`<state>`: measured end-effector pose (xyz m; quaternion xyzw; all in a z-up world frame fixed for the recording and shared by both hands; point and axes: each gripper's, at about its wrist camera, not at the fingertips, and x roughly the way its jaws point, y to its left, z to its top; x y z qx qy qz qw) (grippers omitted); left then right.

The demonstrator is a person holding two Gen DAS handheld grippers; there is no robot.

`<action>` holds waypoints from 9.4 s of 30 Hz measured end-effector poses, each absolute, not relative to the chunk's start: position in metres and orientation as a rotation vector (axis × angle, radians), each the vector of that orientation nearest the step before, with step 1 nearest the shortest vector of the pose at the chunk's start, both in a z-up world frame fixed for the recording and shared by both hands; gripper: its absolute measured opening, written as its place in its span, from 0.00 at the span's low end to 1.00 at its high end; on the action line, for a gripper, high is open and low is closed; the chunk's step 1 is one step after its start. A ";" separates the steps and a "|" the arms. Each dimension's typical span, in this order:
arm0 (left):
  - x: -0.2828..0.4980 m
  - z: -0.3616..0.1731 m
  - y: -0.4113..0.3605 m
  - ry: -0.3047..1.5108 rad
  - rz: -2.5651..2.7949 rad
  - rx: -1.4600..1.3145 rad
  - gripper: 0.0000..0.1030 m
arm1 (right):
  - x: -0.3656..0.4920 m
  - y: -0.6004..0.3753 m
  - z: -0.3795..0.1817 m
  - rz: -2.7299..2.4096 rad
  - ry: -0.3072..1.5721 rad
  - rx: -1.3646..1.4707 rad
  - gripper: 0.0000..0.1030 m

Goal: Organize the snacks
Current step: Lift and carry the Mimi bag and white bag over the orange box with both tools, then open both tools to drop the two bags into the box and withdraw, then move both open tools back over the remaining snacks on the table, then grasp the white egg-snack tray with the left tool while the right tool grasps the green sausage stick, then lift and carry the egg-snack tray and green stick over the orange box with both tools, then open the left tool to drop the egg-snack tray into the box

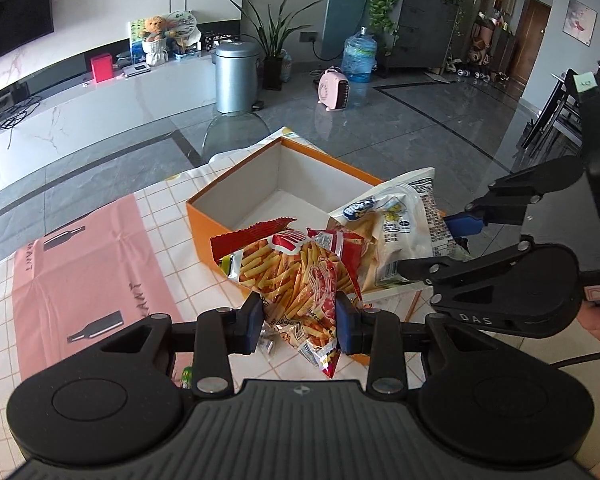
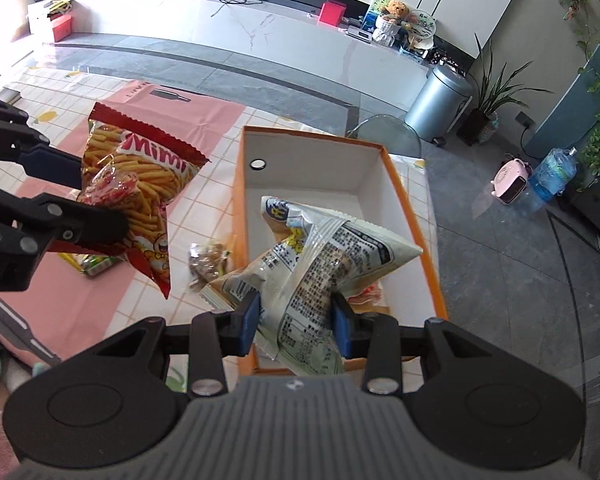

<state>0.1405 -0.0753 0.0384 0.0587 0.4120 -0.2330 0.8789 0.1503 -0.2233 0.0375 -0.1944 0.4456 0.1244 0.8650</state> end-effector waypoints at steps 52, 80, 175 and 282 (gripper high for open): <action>0.249 -0.078 -0.175 1.034 -0.542 0.446 0.42 | 0.285 -0.276 -0.094 0.254 1.205 -0.362 0.37; 0.154 0.018 -0.093 0.860 -0.437 0.326 0.66 | 0.215 -0.254 -0.009 0.207 1.095 -0.158 0.62; 0.206 -0.120 0.129 1.019 -0.125 -0.035 0.85 | 0.211 -0.043 -0.158 0.307 1.146 0.179 0.37; 0.279 -0.073 -0.180 1.001 -0.603 0.460 0.61 | 0.286 -0.273 -0.074 0.293 1.128 -0.405 0.19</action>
